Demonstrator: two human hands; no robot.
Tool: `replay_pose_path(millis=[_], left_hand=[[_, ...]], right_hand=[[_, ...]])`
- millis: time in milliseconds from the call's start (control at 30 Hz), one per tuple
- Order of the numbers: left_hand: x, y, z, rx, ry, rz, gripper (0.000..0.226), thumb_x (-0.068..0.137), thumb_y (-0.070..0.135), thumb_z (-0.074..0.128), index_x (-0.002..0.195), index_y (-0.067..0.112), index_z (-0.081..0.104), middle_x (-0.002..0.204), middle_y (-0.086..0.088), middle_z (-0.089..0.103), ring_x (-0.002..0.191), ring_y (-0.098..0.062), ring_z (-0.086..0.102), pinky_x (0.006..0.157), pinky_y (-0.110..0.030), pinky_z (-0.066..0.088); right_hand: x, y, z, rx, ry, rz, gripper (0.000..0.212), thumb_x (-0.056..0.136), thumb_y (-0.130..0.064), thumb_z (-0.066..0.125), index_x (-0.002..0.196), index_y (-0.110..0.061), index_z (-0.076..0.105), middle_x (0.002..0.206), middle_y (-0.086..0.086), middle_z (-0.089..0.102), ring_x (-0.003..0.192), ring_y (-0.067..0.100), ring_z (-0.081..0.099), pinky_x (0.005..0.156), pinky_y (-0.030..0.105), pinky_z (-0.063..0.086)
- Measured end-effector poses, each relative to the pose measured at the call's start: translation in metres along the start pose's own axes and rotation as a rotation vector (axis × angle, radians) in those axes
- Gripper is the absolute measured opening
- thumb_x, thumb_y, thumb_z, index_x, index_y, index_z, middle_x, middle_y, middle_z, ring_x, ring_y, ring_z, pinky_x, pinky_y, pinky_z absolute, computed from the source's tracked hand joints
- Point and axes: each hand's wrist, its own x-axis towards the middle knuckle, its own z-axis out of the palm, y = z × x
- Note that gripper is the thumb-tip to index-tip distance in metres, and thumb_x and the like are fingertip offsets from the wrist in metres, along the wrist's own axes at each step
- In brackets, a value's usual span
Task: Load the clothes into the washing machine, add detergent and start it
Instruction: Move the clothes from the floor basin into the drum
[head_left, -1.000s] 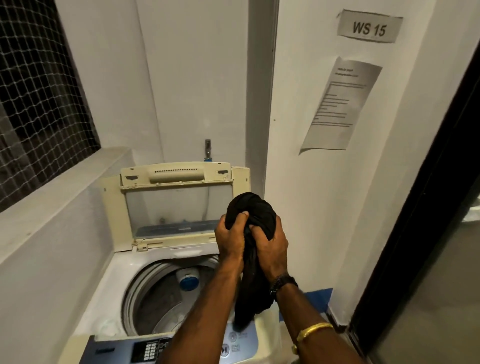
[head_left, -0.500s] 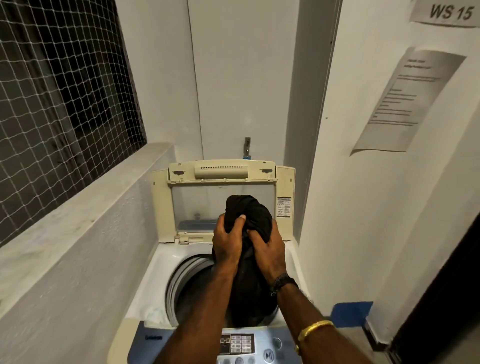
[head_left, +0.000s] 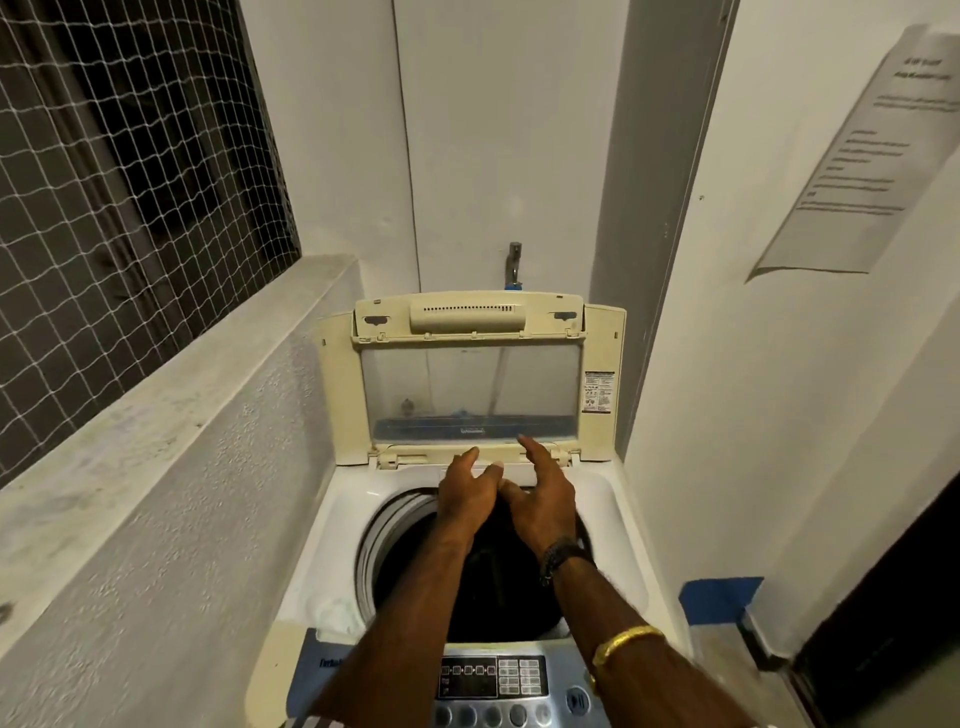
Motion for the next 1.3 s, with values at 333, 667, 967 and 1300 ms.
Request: replay_pose_path(millis=[333, 667, 967, 1300], left_hand=[[-0.004, -0.009, 0.027, 0.012, -0.039, 0.023, 0.046, 0.096, 0.037, 0.059, 0.137, 0.018, 0.054, 0.142, -0.006, 0.054, 0.129, -0.024, 0.052, 0.109, -0.037, 0.043], [-0.037, 0.017, 0.073, -0.121, 0.063, 0.199, 0.011, 0.09, 0.028, 0.067, 0.085, 0.019, 0.068, 0.077, 0.006, 0.071, 0.073, -0.012, 0.067, 0.065, -0.024, 0.055], [-0.076, 0.031, 0.145, -0.155, -0.075, 0.238, 0.018, 0.09, 0.03, 0.067, 0.082, 0.015, 0.068, 0.073, 0.003, 0.07, 0.07, -0.017, 0.065, 0.064, -0.025, 0.053], [-0.131, 0.029, 0.23, -0.119, -0.248, 0.207, 0.017, 0.09, 0.03, 0.067, 0.081, 0.014, 0.068, 0.066, 0.001, 0.069, 0.058, -0.017, 0.063, 0.061, -0.038, 0.058]], right_hand=[[-0.001, 0.016, -0.009, 0.02, 0.034, 0.059, 0.045, 0.091, -0.019, 0.069, 0.134, -0.026, 0.058, 0.135, -0.003, 0.06, 0.121, 0.015, 0.056, 0.101, 0.027, 0.046], [-0.007, 0.034, -0.058, 0.006, 0.245, 0.02, 0.021, 0.097, -0.035, 0.06, 0.086, -0.02, 0.071, 0.079, -0.006, 0.07, 0.075, 0.01, 0.064, 0.073, 0.027, 0.056], [-0.024, 0.06, -0.136, -0.076, 0.399, 0.094, 0.04, 0.095, -0.038, 0.06, 0.064, -0.011, 0.06, 0.055, -0.003, 0.056, 0.052, 0.01, 0.047, 0.053, 0.032, 0.045], [-0.051, 0.103, -0.224, -0.115, 0.524, 0.215, 0.039, 0.09, -0.033, 0.06, 0.056, -0.016, 0.051, 0.049, -0.006, 0.046, 0.049, 0.009, 0.039, 0.05, 0.025, 0.033]])
